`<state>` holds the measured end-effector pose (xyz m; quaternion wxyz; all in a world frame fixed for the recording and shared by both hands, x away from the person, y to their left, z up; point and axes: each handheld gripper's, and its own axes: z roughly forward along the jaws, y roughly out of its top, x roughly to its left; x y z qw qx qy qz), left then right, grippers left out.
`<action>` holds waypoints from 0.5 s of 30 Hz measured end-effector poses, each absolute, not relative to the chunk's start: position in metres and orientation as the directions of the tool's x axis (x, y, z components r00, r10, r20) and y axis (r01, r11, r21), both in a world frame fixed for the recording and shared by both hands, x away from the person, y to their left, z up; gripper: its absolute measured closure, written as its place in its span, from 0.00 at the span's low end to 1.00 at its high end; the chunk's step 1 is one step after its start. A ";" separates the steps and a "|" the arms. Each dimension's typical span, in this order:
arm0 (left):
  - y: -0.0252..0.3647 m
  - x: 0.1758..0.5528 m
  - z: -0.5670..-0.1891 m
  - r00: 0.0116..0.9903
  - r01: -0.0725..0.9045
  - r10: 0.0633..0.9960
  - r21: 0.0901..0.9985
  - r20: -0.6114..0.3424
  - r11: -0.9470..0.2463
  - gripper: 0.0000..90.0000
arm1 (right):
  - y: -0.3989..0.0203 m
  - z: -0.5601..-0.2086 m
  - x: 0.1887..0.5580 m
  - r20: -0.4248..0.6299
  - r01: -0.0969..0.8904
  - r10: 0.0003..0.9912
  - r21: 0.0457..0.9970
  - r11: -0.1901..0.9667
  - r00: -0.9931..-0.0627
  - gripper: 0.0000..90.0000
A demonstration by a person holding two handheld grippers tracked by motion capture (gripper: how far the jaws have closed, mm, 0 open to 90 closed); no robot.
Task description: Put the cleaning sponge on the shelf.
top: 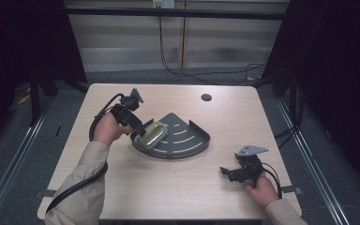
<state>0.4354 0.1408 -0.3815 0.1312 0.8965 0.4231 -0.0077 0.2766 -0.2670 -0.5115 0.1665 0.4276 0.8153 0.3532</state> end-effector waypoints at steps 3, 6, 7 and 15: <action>0.146 0.431 -0.381 0.638 0.763 0.759 0.236 -0.128 -0.601 0.20 | -0.267 -0.511 0.276 0.033 0.583 0.816 0.717 0.383 -0.577 0.14; 0.151 0.426 -0.383 0.633 0.767 0.764 0.239 -0.128 -0.595 0.20 | -0.267 -0.511 0.276 0.033 0.583 0.816 0.717 0.383 -0.577 0.14; 0.153 0.425 -0.383 0.636 0.763 0.761 0.245 -0.126 -0.598 0.20 | -0.267 -0.511 0.276 0.033 0.583 0.816 0.716 0.383 -0.577 0.14; 0.168 0.411 -0.387 0.630 0.768 0.766 0.257 -0.131 -0.587 0.21 | -0.267 -0.511 0.276 0.032 0.582 0.815 0.716 0.385 -0.578 0.14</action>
